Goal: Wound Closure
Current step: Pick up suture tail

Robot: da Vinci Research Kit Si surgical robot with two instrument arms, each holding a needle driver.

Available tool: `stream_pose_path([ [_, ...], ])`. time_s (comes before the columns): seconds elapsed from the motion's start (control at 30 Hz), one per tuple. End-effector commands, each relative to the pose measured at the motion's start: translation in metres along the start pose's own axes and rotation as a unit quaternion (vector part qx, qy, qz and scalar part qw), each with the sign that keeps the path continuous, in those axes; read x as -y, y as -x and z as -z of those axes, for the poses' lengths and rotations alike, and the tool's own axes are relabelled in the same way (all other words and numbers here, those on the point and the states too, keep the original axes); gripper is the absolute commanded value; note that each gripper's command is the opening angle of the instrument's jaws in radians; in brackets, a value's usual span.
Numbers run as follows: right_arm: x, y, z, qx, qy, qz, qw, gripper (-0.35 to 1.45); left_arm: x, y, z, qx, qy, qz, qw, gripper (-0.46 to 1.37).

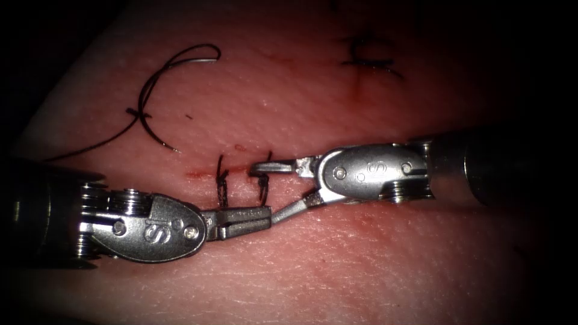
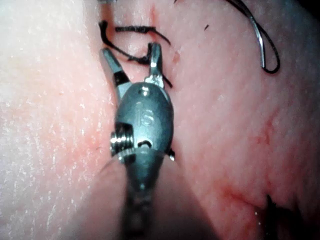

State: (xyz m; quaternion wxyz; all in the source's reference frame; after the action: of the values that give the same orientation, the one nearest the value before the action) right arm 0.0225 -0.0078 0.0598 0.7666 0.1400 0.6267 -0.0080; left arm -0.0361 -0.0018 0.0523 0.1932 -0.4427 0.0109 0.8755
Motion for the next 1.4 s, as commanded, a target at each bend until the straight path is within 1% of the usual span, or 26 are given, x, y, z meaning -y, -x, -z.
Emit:
stream_pose_path([
  [0.03, 0.0001, 0.0, 0.0, 0.0, -0.002, 0.0, 1.0, 1.16, 0.0, 0.0, 0.0, 0.0, 0.003, 0.0, 1.0, -0.35],
  [0.3, 0.0003, -0.0002, 0.0001, 0.0, -0.003, 0.0, 1.0, 1.16, 0.0, 0.0, 0.0001, 0.001, 0.002, -0.006, 1.0, -0.35],
  [0.5, 0.0003, -0.0001, 0.0004, 0.0, -0.003, 0.0, 1.0, 1.15, 0.0002, 0.0002, -0.0001, -0.002, 0.001, -0.021, 0.9998, -0.35],
  [0.7, 0.0, -0.0002, 0.0015, -0.001, -0.005, -0.002, 1.0, 1.13, 0.0, 0.0009, -0.0004, -0.002, -0.001, -0.026, 0.9997, -0.35],
  [0.73, 0.0, -0.0002, 0.0017, -0.002, -0.005, -0.002, 1.0, 1.13, 0.0, 0.0009, -0.0004, -0.002, -0.003, -0.026, 0.9996, -0.25],
  [0.77, -0.0001, -0.0002, 0.0018, -0.002, -0.005, -0.003, 1.0, 1.13, 0.0, 0.001, -0.0005, 0.0, -0.006, -0.026, 0.9996, -0.11],
  [0.8, -0.0002, -0.0002, 0.0021, -0.002, -0.006, -0.003, 1.0, 1.13, 0.0, 0.001, -0.0005, 0.001, -0.007, -0.026, 0.9996, 0.14],
  [0.83, -0.0002, -0.0002, 0.0023, -0.003, -0.005, -0.004, 1.0, 1.13, 0.0, 0.001, -0.0005, 0.003, -0.011, -0.026, 0.9996, 0.33],
  [0.87, -0.0003, -0.0002, 0.0025, -0.002, -0.003, -0.004, 1.0, 1.13, 0.0, 0.001, -0.0006, 0.005, -0.013, -0.026, 0.9996, 0.45],
  [0.9, -0.0004, -0.0002, 0.0026, -0.002, -0.003, -0.004, 1.0, 1.13, 0.0, 0.001, -0.0006, 0.005, -0.013, -0.026, 0.9996, 0.49],
  [0.97, -0.0005, -0.0001, 0.0029, -0.001, -0.002, -0.005, 1.0, 1.13, -0.0001, 0.001, -0.0006, 0.005, -0.014, -0.026, 0.9995, 0.77],
  [1.07, -0.0005, 0.0, 0.0032, -0.001, -0.002, -0.005, 1.0, 1.13, -0.0003, 0.0011, -0.0008, 0.006, -0.015, -0.03, 0.9994, 0.87],
  [1.2, -0.0007, 0.0002, 0.0033, -0.002, -0.001, -0.005, 1.0, 1.13, -0.0006, 0.0014, -0.0011, 0.006, -0.017, -0.037, 0.9992, 0.88],
  [1.23, -0.0007, 0.0002, 0.0033, -0.002, -0.001, -0.005, 1.0, 1.13, -0.0007, 0.0016, -0.0013, 0.006, -0.017, -0.038, 0.9991, 0.85],
  [1.33, -0.0006, 0.0002, 0.0032, -0.002, -0.001, -0.005, 1.0, 1.13, -0.0008, 0.0022, -0.0018, 0.007, -0.018, -0.043, 0.9989, 0.61],
  [1.4, -0.0005, 0.0002, 0.0031, -0.002, -0.001, -0.004, 1.0, 1.14, -0.0008, 0.0026, -0.0022, 0.004, -0.02, -0.043, 0.9989, 0.57],
])
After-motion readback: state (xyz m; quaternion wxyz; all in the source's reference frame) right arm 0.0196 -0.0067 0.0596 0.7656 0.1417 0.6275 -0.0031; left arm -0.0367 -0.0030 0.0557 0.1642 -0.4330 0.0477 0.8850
